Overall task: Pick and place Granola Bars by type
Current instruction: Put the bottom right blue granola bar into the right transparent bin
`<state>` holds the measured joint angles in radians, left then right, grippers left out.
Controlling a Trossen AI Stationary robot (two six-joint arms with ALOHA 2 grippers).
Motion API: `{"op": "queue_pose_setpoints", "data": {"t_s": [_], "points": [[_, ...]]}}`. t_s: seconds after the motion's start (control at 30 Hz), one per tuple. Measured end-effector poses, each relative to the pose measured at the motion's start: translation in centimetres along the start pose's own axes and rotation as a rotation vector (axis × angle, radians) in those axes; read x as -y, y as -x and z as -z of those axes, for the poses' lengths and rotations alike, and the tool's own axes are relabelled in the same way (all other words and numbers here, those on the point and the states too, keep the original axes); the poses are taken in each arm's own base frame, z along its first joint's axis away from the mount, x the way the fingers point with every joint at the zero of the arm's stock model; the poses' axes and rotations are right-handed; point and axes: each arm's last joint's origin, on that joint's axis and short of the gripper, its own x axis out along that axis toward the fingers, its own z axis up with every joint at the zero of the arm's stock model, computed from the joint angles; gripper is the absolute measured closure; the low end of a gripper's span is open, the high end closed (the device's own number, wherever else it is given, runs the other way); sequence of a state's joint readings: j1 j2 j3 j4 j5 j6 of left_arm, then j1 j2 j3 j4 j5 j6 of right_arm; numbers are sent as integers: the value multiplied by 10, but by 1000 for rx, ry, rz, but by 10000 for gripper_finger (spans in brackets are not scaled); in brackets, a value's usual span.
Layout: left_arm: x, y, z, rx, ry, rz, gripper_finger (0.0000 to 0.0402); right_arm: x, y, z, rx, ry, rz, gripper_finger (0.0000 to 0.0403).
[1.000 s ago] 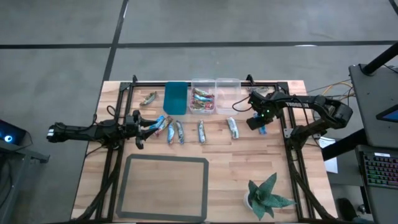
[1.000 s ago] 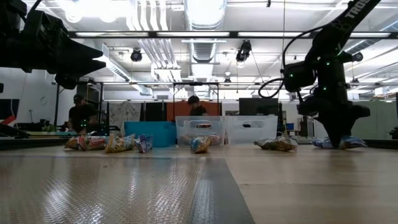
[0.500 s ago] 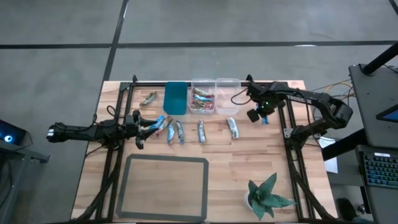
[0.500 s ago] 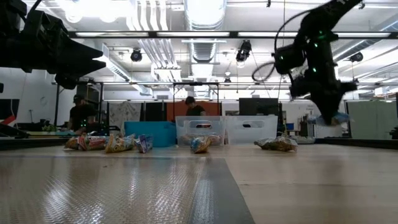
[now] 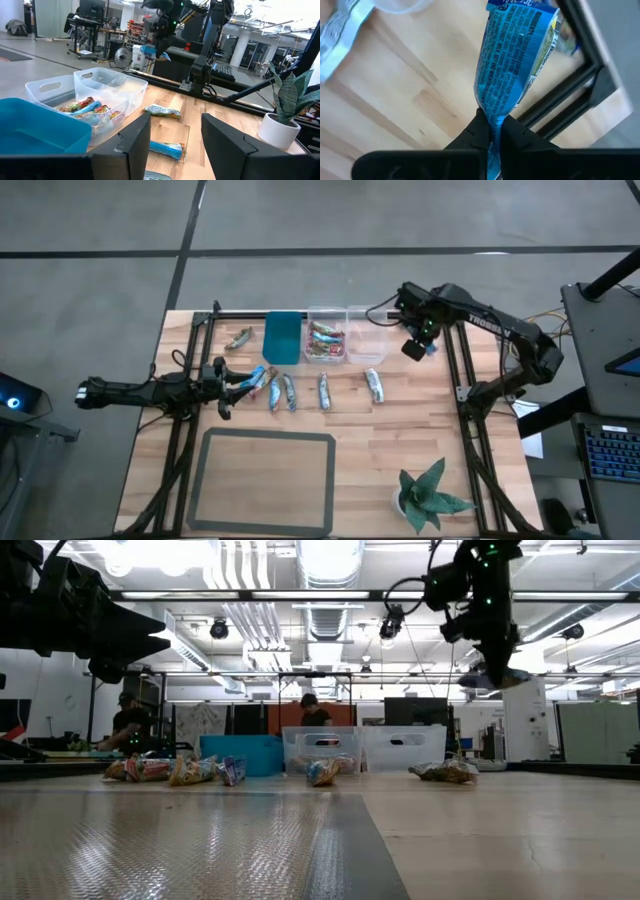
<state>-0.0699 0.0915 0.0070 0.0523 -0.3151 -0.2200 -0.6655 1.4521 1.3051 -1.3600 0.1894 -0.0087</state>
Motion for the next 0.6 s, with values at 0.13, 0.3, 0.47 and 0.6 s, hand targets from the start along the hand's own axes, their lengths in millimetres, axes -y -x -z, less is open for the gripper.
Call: {"op": "queue_pose_setpoints", "data": {"t_s": [0.13, 0.3, 0.47, 0.6], "points": [[0, 0, 0, 0, 0, 0, 243, 4, 14, -10, 15, 157, 43, 394], [0, 0, 0, 0, 0, 0, 243, 7, 27, -29, 41, 334, 75, 394], [0, 0, 0, 0, 0, 0, 243, 7, 34, -54, 70, 512, 94, 395], [0, 0, 0, -1, 0, 0, 243, 2, 32, -76, 75, 610, 103, 395]]}}
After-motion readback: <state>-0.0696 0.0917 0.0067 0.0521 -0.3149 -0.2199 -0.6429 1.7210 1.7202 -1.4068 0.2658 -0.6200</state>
